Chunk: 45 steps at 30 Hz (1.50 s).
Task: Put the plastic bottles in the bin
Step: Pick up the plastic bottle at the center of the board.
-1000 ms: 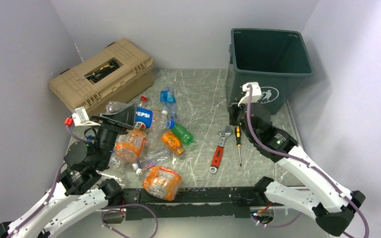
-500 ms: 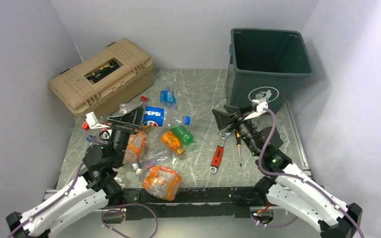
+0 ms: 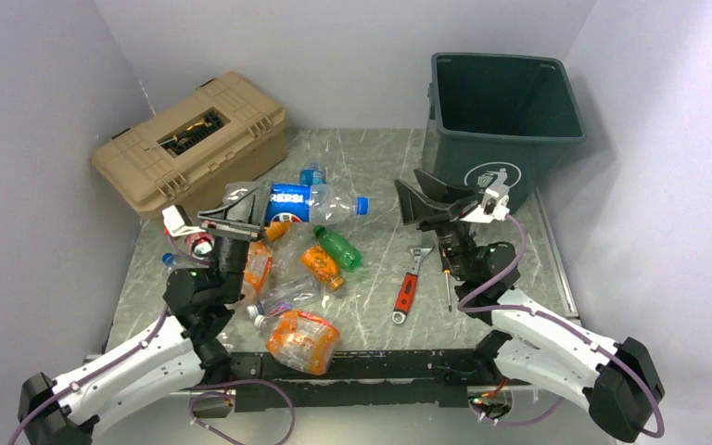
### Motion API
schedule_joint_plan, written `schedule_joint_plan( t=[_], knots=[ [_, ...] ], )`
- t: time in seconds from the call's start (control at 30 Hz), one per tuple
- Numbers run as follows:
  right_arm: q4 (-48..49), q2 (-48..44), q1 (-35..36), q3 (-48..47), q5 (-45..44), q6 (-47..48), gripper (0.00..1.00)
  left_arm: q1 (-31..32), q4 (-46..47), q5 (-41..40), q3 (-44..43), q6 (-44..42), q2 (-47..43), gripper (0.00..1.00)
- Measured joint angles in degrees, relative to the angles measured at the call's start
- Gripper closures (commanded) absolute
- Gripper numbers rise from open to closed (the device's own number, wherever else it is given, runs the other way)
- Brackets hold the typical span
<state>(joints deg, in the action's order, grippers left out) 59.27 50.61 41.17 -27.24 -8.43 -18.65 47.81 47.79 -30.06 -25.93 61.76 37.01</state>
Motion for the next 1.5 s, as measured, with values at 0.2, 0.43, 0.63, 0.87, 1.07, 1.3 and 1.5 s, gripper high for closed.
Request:
schedule_joint_plan(
  t=[0.2, 0.43, 0.63, 0.87, 1.07, 1.3, 1.5],
  knots=[
    [3.50, 3.58, 2.58, -2.29, 0.02, 0.02, 0.36, 0.00, 3.78, -0.20, 0.00, 0.46, 4.13, 1.00],
    [-3.93, -0.85, 3.56, -3.45, 0.04, 0.00, 0.36, 0.00, 2.95, -0.24, 0.00, -1.18, 2.78, 1.00],
    [-19.02, -6.01, 5.16, -9.07, -0.13, 0.00, 0.36, 0.00, 1.88, -0.39, -0.13, -3.78, -1.36, 1.00],
    [-44.87, -3.13, 15.74, -24.20, -0.04, -0.76, 0.00, 0.02, -8.83, 0.52, -4.50, -9.40, -3.26, 1.00],
    [-64.15, 0.07, 18.29, -34.80, -9.53, 5.60, 0.00, 0.00, -27.19, 2.03, -16.20, -18.82, -3.74, 1.00],
    [-77.02, 1.27, 18.47, -39.36, -4.66, 15.72, 0.17, 0.00, -40.19, 7.72, -27.69, -28.15, -0.70, 1.00],
    [-82.12, 1.88, 18.86, -41.16, 1.38, 19.65, 0.09, 0.00, -51.91, 14.84, -39.04, -32.48, 7.61, 1.00]
  ],
)
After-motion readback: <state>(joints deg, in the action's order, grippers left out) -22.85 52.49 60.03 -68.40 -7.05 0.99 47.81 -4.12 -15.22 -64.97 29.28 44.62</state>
